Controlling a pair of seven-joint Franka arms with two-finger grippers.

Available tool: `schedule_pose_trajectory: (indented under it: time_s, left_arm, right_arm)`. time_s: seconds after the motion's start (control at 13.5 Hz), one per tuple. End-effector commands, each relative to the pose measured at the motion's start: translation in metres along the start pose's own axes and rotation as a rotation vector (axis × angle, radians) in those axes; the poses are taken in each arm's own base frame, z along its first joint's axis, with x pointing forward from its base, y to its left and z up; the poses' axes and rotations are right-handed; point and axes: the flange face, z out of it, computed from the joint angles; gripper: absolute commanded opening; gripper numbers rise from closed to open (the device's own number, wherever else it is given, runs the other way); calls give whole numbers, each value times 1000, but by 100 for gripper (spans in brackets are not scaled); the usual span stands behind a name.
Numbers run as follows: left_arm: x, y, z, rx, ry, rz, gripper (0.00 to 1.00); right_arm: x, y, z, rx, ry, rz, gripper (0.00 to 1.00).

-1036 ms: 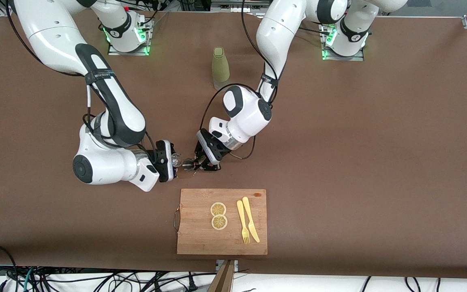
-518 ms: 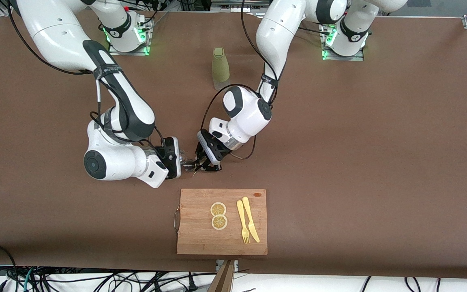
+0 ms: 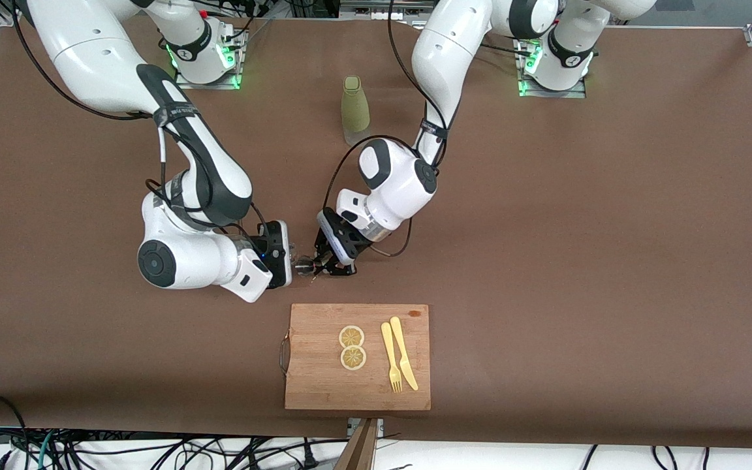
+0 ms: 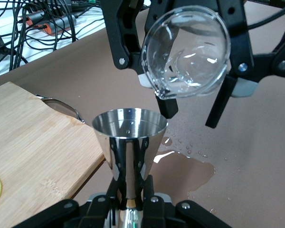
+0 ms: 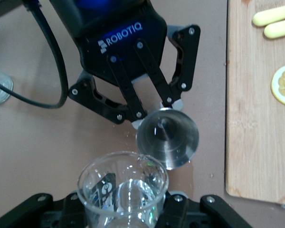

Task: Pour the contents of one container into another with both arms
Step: 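Tilt the glass cup with the right gripper, pouring into the jigger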

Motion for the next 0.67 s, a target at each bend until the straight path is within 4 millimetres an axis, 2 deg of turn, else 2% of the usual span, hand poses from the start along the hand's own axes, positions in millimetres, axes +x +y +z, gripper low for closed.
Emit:
schedule_pose_trajectory:
  time_s: [0.0, 0.59]
  left_arm:
    - [6, 2, 0, 23, 0, 56, 0]
    - [1, 13, 1, 38, -6, 68, 0]
  right_arm:
    - [12, -2, -5, -20, -29, 15, 37]
    - [17, -2, -6, -48, -77, 22, 37]
